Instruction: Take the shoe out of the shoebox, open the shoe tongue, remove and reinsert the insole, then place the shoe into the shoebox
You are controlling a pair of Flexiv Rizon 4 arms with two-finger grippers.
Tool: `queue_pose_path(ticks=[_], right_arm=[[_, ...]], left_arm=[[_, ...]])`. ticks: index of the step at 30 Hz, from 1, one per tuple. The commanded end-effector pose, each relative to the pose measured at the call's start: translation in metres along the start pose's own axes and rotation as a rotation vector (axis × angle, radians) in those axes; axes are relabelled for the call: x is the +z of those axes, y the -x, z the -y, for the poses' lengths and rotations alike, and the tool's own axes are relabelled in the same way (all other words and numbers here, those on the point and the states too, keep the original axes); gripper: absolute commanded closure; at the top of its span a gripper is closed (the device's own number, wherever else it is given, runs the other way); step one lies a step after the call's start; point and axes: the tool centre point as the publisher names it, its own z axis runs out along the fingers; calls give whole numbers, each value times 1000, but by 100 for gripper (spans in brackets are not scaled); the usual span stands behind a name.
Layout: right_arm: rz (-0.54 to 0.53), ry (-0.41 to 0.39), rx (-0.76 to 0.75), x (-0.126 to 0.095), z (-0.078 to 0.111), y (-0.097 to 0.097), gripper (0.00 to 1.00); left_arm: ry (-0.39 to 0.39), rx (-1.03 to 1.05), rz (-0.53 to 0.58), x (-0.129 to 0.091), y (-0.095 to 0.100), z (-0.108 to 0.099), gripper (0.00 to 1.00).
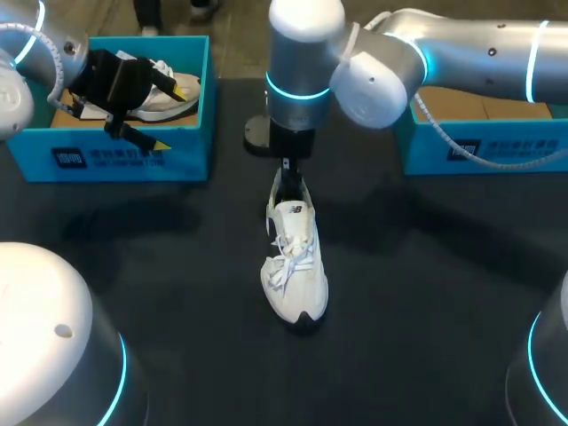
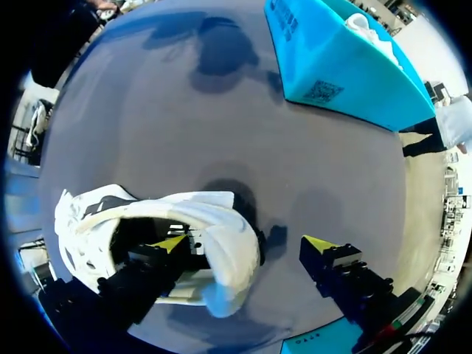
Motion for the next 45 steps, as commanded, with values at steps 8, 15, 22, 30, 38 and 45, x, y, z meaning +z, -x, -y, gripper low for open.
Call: queue_pose_path(ticks=[8, 15, 22, 30, 38, 45], right_arm=[[-36, -52, 38, 19, -2, 5, 58], [-46, -68, 65, 22, -2, 0, 86], [-63, -74, 105, 0, -2, -5, 100], [-79, -25, 115, -66, -1, -10, 100], [-102, 16, 106, -135, 2, -3, 100], [-96, -40, 78, -172, 1, 9, 100]], left_arm=[[4, 0, -1, 0, 0, 1, 0], [4, 0, -1, 0, 0, 1, 0], [4, 0, -1, 0, 0, 1, 0], [4, 0, -1, 0, 0, 1, 0], [4, 0, -1, 0, 0, 1, 0], [4, 0, -1, 0, 0, 1, 0]])
